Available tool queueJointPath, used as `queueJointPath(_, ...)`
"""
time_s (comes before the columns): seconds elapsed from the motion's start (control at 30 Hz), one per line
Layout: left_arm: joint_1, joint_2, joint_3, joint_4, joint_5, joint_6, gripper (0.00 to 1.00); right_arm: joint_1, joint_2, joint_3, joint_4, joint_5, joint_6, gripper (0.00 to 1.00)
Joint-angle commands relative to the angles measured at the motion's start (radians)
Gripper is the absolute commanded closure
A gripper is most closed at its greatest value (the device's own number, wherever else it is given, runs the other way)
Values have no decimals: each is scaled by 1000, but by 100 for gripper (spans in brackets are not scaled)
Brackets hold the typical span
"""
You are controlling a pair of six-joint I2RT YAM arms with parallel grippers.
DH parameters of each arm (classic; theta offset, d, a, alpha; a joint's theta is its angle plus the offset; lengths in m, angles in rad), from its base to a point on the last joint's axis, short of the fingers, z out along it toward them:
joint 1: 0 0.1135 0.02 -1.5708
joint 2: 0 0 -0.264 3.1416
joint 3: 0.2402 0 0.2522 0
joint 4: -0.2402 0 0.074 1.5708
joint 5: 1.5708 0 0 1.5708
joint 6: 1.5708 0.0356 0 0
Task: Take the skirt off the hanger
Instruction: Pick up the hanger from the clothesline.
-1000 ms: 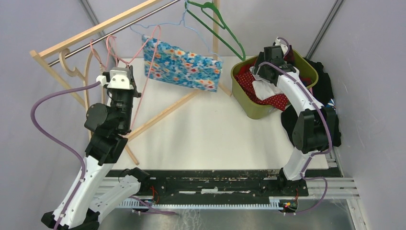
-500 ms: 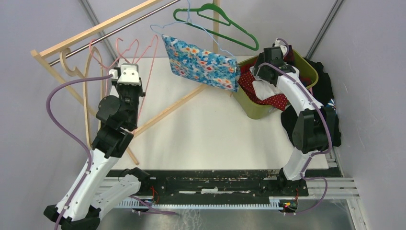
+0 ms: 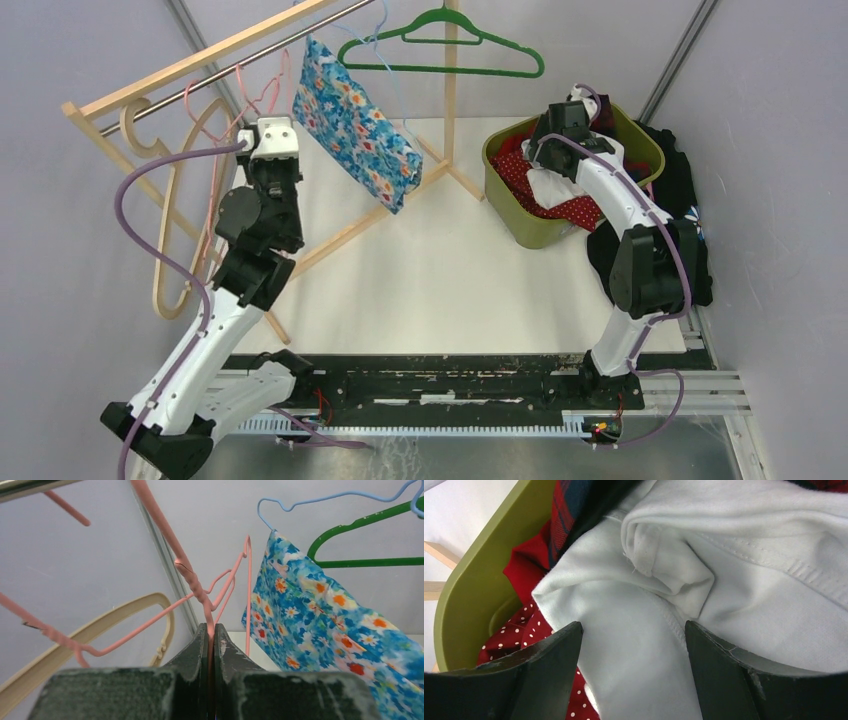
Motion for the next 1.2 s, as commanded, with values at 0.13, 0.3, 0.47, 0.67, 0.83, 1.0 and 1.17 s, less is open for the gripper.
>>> queueJointPath(0.13,2,92,62,166,-91,87,97,-1,6,0,38,-11,-10,19)
queueJointPath(0.3,1,103,47,256,-90,120,97,-3,14,0,47,-15,-15,19)
queueJointPath(0.47,1,80,25,264,-56,108,97,-2,27,10,46,-23,-14,19)
queueJointPath(0.67,3,11,-63,281,-10,87,97,-1,35,6,47,-23,-14,19)
queueJointPath(0.83,2,25,-65,314,-1,124,97,-1,47,19,42,-27,-14,20)
queueJointPath(1.0,2,107,-9,309,-8,121,97,-2,52,26,38,-31,-13,20)
queueJointPath(1.17,9,200,58,329,-30,101,97,-1,42,13,41,-40,-13,20)
